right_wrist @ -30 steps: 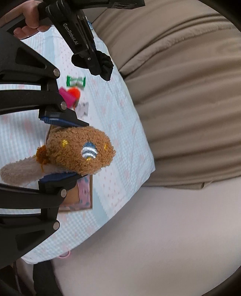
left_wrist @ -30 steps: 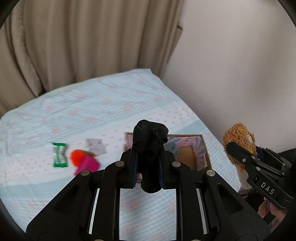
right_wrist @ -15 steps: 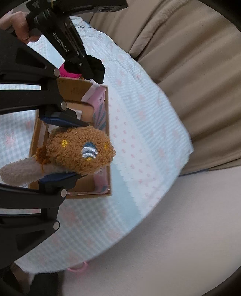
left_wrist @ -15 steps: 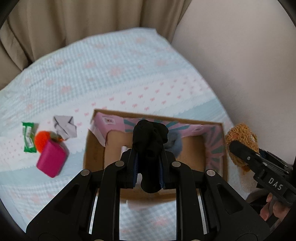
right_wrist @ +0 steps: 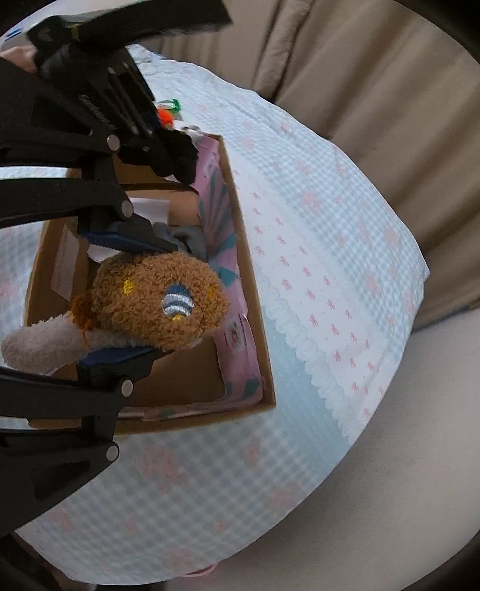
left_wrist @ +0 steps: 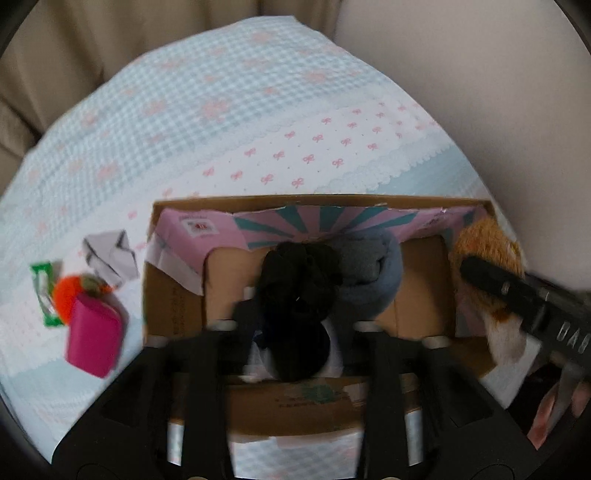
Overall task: Organize soft objects
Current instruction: 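Lower both items into the box and open both tools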
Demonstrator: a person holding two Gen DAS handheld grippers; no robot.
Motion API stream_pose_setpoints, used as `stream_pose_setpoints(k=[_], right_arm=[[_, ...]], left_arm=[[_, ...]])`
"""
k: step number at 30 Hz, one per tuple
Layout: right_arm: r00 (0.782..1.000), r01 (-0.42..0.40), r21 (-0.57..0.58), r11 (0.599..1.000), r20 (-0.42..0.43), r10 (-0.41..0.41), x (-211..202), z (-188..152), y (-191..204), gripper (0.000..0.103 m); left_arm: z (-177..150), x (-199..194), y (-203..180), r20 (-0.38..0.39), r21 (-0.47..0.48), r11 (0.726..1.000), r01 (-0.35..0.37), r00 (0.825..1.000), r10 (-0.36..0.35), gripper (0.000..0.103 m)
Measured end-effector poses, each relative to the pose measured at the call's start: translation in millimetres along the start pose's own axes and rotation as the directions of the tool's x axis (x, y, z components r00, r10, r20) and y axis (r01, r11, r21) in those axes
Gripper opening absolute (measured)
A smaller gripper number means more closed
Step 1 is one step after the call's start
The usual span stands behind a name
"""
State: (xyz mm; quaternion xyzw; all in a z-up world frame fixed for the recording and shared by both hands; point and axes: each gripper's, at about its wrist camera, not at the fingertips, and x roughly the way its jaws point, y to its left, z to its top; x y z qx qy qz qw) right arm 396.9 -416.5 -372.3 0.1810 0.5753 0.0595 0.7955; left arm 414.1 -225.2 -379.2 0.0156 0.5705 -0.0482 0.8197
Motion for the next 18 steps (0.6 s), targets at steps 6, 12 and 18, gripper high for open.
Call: stream_pose_setpoints(k=[6, 12, 18], right_arm=[[1.000, -0.001, 0.033, 0.999, 0.024, 0.000, -2, 8, -7, 0.103], [0.999, 0.002, 0.000, 1.000, 0.041, -0.002, -7, 4, -4, 0.103], [0.998, 0.006, -0.030, 1.000, 0.060, -0.004, -22, 1, 3, 0.103]], left_arm=[[-11, 8, 3, -0.050, 0.046, 0.999, -0.012, 0.999, 0.014, 0.103], [-15, -2, 6, -0.065, 0.030, 1.000, -0.008, 0.998, 0.010, 0.103], [-16, -26, 6, -0.029, 0.019, 1.000, -0.008, 1.000, 0.009, 0.103]])
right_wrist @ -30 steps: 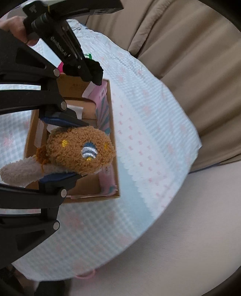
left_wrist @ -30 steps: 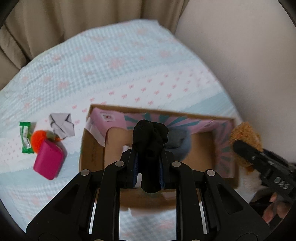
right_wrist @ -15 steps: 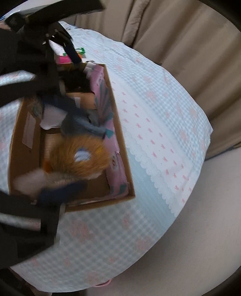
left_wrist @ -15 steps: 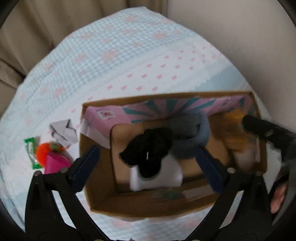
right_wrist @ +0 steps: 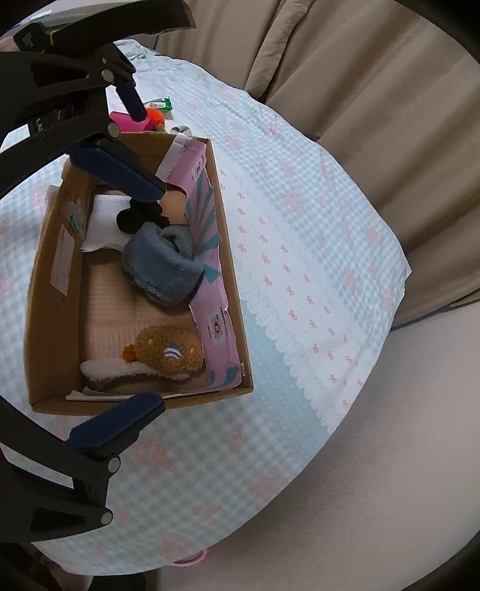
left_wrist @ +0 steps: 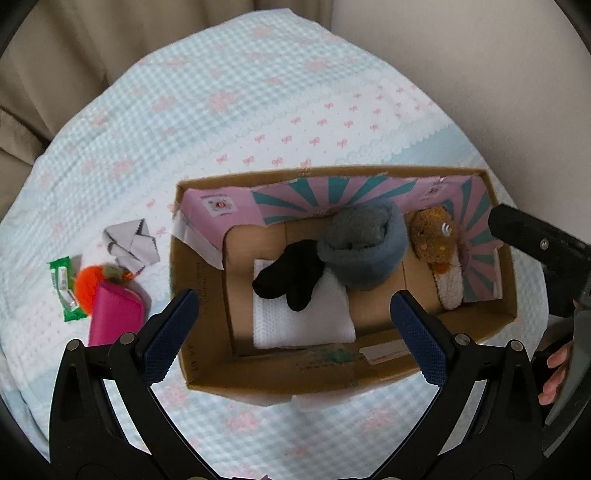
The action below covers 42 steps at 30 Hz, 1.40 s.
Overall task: Organize soft objects
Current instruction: 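Lower both items into the box and open both tools, then lift both tools out of the box and back toward the remaining items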
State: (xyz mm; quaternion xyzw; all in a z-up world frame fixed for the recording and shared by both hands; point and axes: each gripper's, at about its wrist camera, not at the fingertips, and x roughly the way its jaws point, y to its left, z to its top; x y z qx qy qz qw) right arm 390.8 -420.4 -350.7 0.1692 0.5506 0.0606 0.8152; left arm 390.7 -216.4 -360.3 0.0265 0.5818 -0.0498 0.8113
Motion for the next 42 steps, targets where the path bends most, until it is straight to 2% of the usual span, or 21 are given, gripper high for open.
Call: stream_pose_setpoints(k=[8, 12, 15, 19, 22, 26, 31, 34, 37, 42], right_arm=[[0.999, 0.018, -0.039, 0.999, 0.027, -0.017, -43, -2, 18, 0.103], [0.996, 0.044, -0.081, 0.996, 0.082, -0.038, -79, -7, 40, 0.103], [0.991, 0.075, -0.119, 0.990, 0.119, -0.060, -109, -15, 63, 0.103], [0.973, 0.155, -0.165, 0.974, 0.199, -0.121, -153, -35, 102, 0.103], [0.959, 0.159, -0.183, 0.970, 0.264, -0.107, -186, -57, 130, 0.103], [0.935, 0.175, -0.200, 0.964, 0.342, -0.098, -219, -91, 172, 0.103], [0.919, 0.183, -0.237, 0.954, 0.386, -0.080, -237, -129, 217, 0.103], [0.912, 0.169, -0.232, 0.958, 0.406, -0.063, -242, -151, 241, 0.103], [0.913, 0.158, -0.226, 0.961, 0.404, -0.055, -241, -169, 261, 0.103], [0.909, 0.162, -0.202, 0.966, 0.411, -0.066, -233, -196, 286, 0.103]], left_arm=[[-4, -63, 6, 0.106, -0.012, 0.999, 0.030, 0.994, -0.028, 0.103], [-13, -103, 14, 0.174, -0.018, 0.999, 0.039, 0.984, -0.035, 0.103], [-29, -142, 26, 0.241, -0.019, 0.999, 0.034, 0.970, -0.029, 0.103], [-61, -201, 50, 0.324, -0.034, 0.999, 0.026, 0.946, -0.013, 0.103], [-83, -232, 71, 0.356, -0.057, 0.997, 0.043, 0.934, -0.020, 0.103], [-122, -272, 110, 0.405, -0.094, 0.995, 0.022, 0.914, 0.018, 0.103], [-164, -306, 159, 0.455, -0.148, 0.989, 0.023, 0.889, 0.048, 0.103], [-185, -318, 185, 0.466, -0.169, 0.985, 0.008, 0.882, 0.073, 0.103], [-203, -323, 211, 0.465, -0.183, 0.983, -0.003, 0.881, 0.089, 0.103], [-223, -320, 254, 0.450, -0.182, 0.983, -0.008, 0.888, 0.091, 0.103]])
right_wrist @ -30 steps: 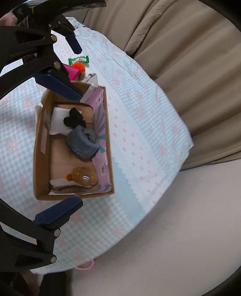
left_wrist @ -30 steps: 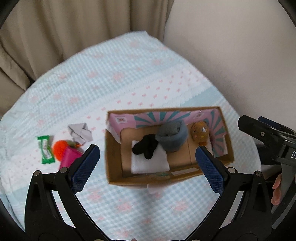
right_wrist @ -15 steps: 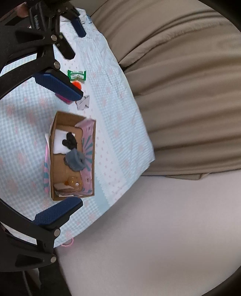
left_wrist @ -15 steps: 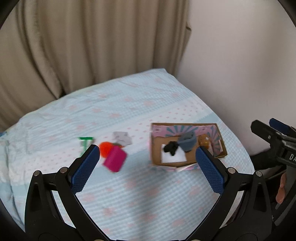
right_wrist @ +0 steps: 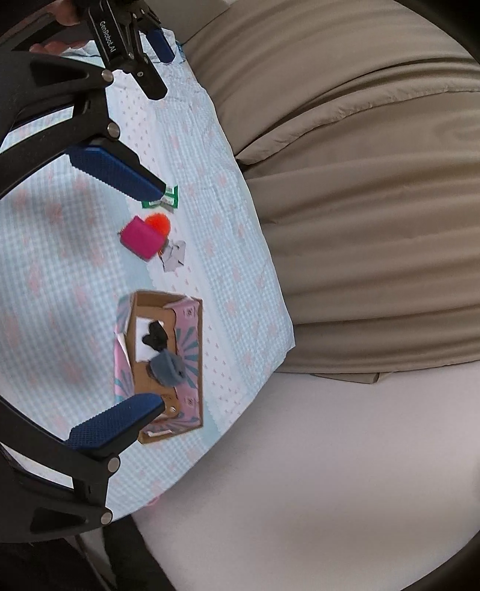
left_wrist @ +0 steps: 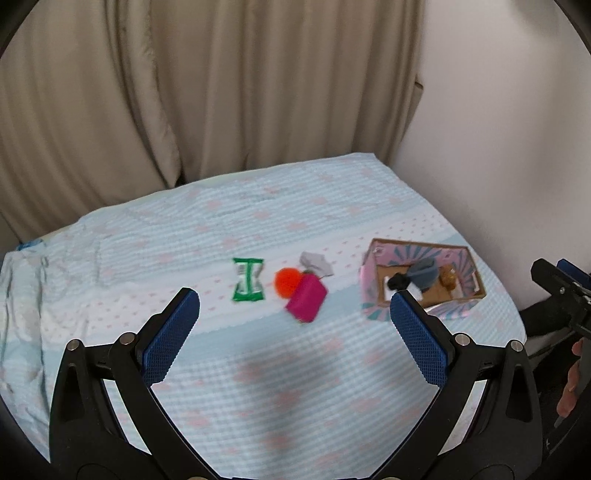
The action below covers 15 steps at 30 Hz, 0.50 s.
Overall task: Organize soft objects
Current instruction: 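Lift both tools out of the box and back toward the remaining items, then grasp the green wipes packet with the left tool while the right tool grasps the pink pouch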
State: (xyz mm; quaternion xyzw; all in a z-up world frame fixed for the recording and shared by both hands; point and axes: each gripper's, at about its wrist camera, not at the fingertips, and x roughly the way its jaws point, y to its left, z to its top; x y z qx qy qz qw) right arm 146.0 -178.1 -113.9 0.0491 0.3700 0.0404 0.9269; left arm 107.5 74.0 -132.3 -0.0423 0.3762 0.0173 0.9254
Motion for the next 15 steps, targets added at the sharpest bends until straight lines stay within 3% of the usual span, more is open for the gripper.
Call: stream_pose_setpoints(k=[7, 15], right_arm=[[0.999, -0.011, 0.057, 0.998, -0.039, 0.013, 25, -24, 41, 0.103], [0.989, -0.050, 0.109, 0.993, -0.135, 0.064, 106, -47, 74, 0.103]], left_arm=[[-4, 26, 46, -0.044, 0.040, 0.999, 0.004, 0.999, -0.002, 0.103], [2, 101, 90, -0.090, 0.021, 1.000, 0.012, 0.996, -0.010, 0.103]])
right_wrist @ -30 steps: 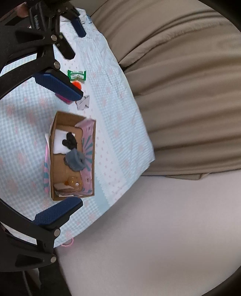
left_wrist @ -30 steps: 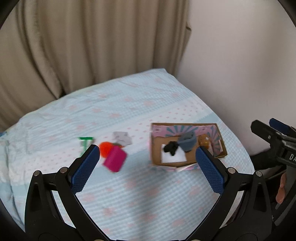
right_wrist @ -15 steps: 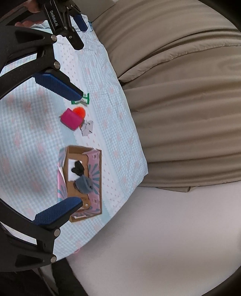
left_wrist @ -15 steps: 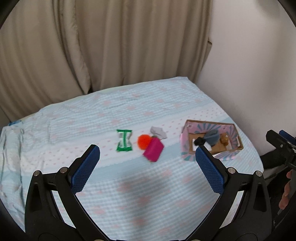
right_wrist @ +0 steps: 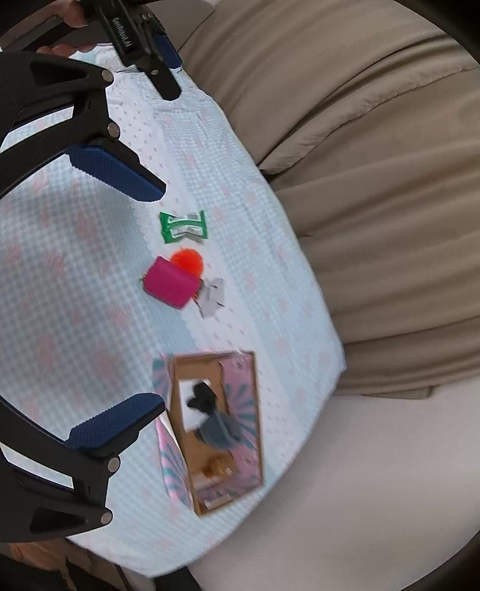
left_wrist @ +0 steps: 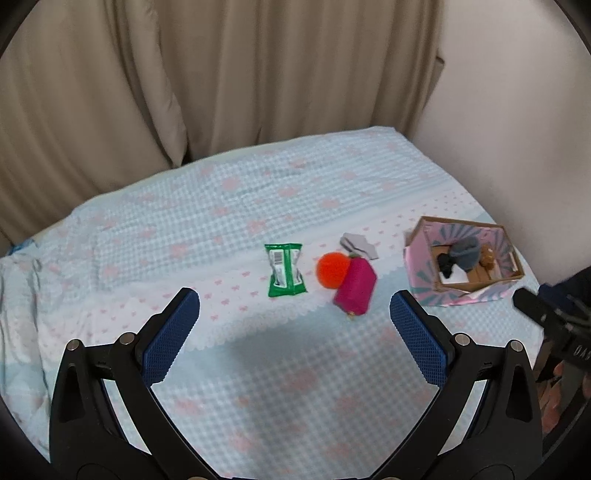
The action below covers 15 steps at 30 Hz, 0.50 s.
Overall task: Organize soft objects
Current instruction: 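Grasp the green wipes packet with the left tool while the right tool grasps the pink pouch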
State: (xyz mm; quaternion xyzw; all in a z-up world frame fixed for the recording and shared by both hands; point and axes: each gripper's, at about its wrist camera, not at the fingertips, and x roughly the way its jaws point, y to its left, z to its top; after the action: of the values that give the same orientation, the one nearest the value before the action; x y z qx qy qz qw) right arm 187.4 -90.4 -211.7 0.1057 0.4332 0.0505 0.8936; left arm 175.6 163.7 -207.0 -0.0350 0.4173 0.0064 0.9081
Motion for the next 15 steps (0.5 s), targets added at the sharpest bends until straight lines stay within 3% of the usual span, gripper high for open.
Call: stream_pose_setpoints(k=[6, 15], right_arm=[[0.997, -0.036, 0.087, 0.996, -0.071, 0.042, 88, -13, 1, 0.103], [0.990, -0.085, 0.196, 0.977, -0.093, 0.105, 212, -33, -11, 0.103]], left_arm=[[3, 90, 19, -0.046, 0.012, 1.000, 0.019, 0.999, -0.018, 0.103], [-12, 237, 26, -0.134, 0.041, 0.997, 0.059, 0.990, -0.053, 0.097]])
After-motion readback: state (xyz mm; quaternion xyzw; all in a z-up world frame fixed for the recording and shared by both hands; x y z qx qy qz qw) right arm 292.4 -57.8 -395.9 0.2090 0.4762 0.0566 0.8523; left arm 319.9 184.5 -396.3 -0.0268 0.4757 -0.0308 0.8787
